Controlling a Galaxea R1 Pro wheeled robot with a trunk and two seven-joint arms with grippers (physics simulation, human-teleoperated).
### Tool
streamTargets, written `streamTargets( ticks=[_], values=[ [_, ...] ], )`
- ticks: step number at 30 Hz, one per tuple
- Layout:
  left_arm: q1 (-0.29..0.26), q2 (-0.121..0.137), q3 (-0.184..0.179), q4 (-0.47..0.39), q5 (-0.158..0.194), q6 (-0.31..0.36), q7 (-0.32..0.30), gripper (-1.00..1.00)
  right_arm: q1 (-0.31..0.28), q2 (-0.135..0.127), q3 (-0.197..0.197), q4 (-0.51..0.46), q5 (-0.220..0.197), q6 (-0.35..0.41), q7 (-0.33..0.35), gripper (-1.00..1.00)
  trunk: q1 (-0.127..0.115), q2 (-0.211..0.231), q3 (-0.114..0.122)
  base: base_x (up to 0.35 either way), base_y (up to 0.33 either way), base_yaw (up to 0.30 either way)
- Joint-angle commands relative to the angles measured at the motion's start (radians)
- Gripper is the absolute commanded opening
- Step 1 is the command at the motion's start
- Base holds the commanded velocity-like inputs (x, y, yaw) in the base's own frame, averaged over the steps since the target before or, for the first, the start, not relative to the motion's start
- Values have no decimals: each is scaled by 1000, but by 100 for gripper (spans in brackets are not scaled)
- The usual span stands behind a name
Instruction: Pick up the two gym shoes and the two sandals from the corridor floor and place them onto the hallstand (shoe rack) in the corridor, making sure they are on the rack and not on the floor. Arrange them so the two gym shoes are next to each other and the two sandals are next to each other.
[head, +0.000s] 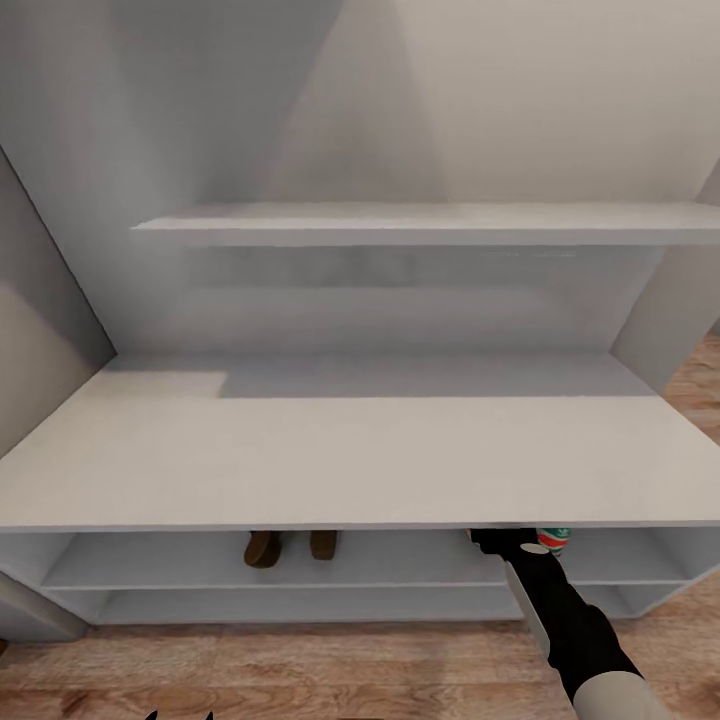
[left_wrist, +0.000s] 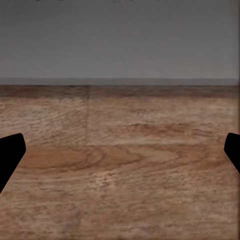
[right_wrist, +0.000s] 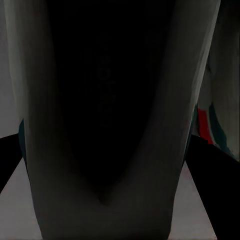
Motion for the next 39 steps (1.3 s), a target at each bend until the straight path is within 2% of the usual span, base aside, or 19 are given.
streamTargets(
  ticks=[1,4,5,13,39],
  values=[
    [0,0,4,1,6,-1,-10,100,0,-1,3,-1,-3,5,-6,-100,0,0,-1,57,-50,0],
    [0,0,5,1,6,-1,-10,100,0,-1,3,-1,-3,5,-6,-100,0,0,-1,33,-28,0],
    [0,0,4,1,6,-1,-10,100,0,-1,3,-1,-3,5,-6,100,0,0,-1,15,-13,0],
    [0,1,6,1,6,-1,-10,100,0,-3,4,-1,-3,5,-6,100,0,0,-1,-47,-2,0],
    [0,1,6,0,6,-1,-10,100,0,-4,4,-1,-3,5,-6,100,0,0,-1,-330,-2,0]
  ],
)
